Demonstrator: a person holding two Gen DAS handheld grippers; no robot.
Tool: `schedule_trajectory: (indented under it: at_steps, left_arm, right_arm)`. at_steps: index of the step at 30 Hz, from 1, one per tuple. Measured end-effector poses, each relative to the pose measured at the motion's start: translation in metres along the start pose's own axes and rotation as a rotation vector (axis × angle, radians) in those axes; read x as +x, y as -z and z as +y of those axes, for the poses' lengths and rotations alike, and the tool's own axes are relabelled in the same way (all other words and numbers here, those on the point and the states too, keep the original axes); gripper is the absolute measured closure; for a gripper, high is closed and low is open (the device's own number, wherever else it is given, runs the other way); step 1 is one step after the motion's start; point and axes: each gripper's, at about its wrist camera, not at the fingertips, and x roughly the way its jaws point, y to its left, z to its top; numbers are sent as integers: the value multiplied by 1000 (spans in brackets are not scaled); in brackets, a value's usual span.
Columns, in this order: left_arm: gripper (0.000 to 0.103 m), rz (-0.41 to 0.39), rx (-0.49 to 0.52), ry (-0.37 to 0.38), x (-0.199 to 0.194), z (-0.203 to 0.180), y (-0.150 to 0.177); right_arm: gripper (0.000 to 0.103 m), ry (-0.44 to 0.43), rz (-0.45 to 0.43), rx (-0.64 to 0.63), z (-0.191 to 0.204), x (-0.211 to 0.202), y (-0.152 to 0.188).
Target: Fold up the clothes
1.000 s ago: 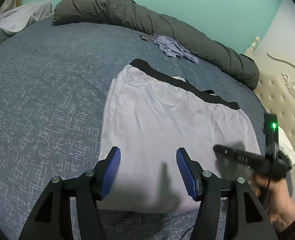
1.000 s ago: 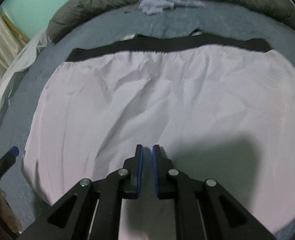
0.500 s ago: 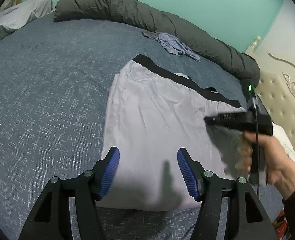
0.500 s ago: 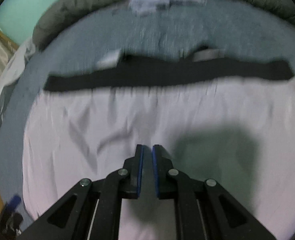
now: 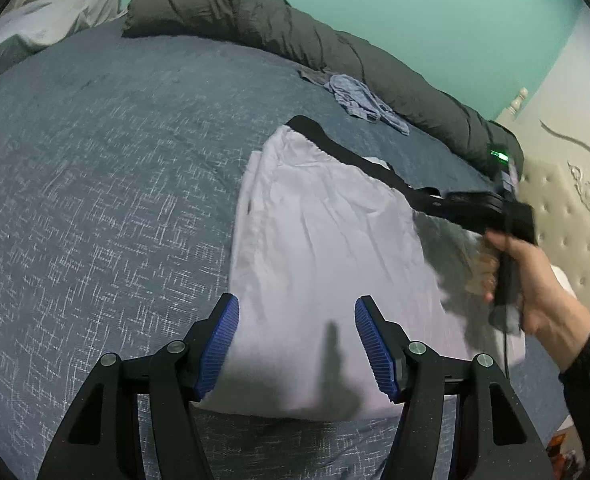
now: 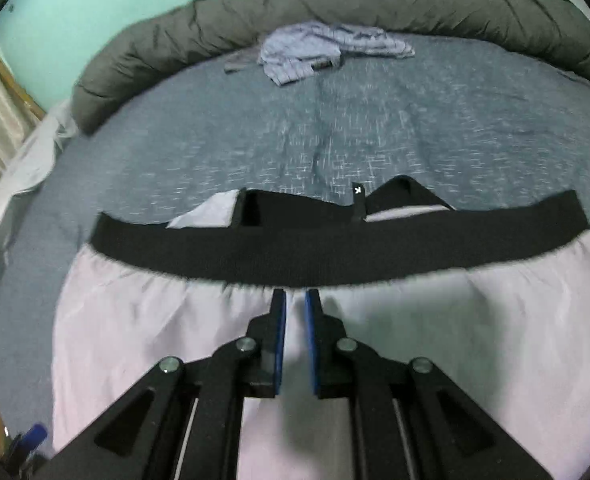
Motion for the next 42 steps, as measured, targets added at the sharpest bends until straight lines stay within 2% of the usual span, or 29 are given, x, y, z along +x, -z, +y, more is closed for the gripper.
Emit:
schedule_trajectory:
  at_steps: [2,6,9,14,17,19,25,28,31,42]
  left_arm:
    - [35,1,-18,1,-3,5,1]
    - [31,14,-47,-9,-9,16,8]
    - [31,25,-67,-16,-11,22,17]
    - [31,44,-107,-5,-8,29,26]
    - [31,71,-152,25,-2,34,30]
    - [31,75,-149,11,0,33,33]
    - [31,76,-185,27,2,34,38]
    - [30,73,-208,33,0,38,39]
    - [30,67,-224,18,-2,41,40]
    - [30,73,-356,78,15,54,51]
  right_arm:
    - [94,-32,-21,-7,3,-16,13]
    - [94,-91,-25,-30,-1,-55,59]
    - [94,-87,-33,-47,-7,-79,95]
    - [93,-56,-9,-14,-28,-89,136]
    - [85,-44,-3,4,-37,-95,156]
    - [71,-43,-11,7,-41,-101,166]
    - [43,-51,-35,7,-47,-115,181]
    - [37,-57,-42,6,-49,-117,187]
    - [36,-63,-54,12,-53,-118,194]
    - [36,-79,-93,51,-68,-125,199]
